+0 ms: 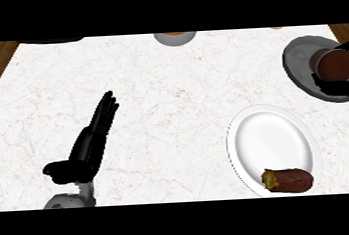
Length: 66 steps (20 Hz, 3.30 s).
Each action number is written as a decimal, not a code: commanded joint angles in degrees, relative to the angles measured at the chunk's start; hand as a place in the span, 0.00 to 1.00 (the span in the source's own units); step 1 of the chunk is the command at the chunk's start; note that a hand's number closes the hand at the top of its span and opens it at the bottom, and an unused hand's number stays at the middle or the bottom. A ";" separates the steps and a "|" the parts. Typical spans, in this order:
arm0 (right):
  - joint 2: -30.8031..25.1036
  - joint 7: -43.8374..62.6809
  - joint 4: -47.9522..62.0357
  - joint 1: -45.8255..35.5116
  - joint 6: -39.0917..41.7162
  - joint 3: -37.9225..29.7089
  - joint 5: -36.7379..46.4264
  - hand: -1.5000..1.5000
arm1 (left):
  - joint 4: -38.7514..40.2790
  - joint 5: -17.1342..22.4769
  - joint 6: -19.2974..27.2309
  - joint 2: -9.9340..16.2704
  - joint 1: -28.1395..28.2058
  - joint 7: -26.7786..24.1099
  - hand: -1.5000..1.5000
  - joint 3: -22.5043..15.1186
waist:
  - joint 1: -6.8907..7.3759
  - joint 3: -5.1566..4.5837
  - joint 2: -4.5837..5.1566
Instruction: Pick the cupcake from the plate and place it in the pan
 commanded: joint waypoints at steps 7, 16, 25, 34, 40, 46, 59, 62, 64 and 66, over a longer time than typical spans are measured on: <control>-7.91 -13.05 29.42 -16.69 -10.10 -9.33 -3.47 1.00 | -0.50 -1.46 -0.06 -1.27 -1.47 1.07 0.50 -2.20 | 1.99 0.15 0.69; -13.05 -8.81 43.73 -16.10 -2.42 -3.62 4.06 0.00 | -0.81 -1.27 -0.58 -1.19 -2.52 1.18 0.50 -2.12 | 4.11 0.12 1.72; -9.89 -10.00 48.65 -22.22 6.07 -4.80 2.17 0.00 | 0.59 -0.43 -1.35 -1.67 -3.91 0.53 0.50 -1.70 | 4.76 0.42 2.24; -14.35 -19.69 49.20 -21.44 14.48 -16.29 -9.71 0.00 | 0.10 -1.78 0.06 -1.61 -0.53 -0.48 0.50 -1.94 | 2.90 0.47 1.53; -17.81 -20.22 51.75 -19.96 26.00 -19.36 -13.24 0.00 | 2.20 -1.07 0.04 -1.89 -2.94 0.13 0.50 -0.63 | 1.78 0.39 1.49; -24.05 -26.60 51.91 -13.60 43.72 -18.93 -13.49 0.00 | -0.18 -0.21 -0.75 -0.27 -0.59 -0.70 0.50 0.59 | 1.21 0.45 0.99; -22.15 -34.75 47.13 -6.10 44.17 -16.50 -13.10 0.00 | -1.40 -1.22 0.37 -1.83 -0.24 1.00 0.50 -0.97 | 0.75 0.45 0.73; -24.66 -34.50 47.29 -4.99 47.82 -15.82 -13.15 0.00 | -1.22 0.23 -0.70 -0.34 -0.44 0.20 0.50 1.31 | 0.60 0.40 0.59; -23.64 -34.16 47.00 -5.45 46.20 -15.24 -12.94 0.00 | -0.19 -1.36 -0.31 -1.44 0.75 -0.93 0.50 -0.87 | 0.99 0.44 0.72; -24.97 -34.40 46.51 -4.99 46.36 -14.71 -12.78 0.00 | -1.84 -1.25 0.05 -1.62 1.17 1.24 0.50 -1.20 | 0.88 0.38 0.44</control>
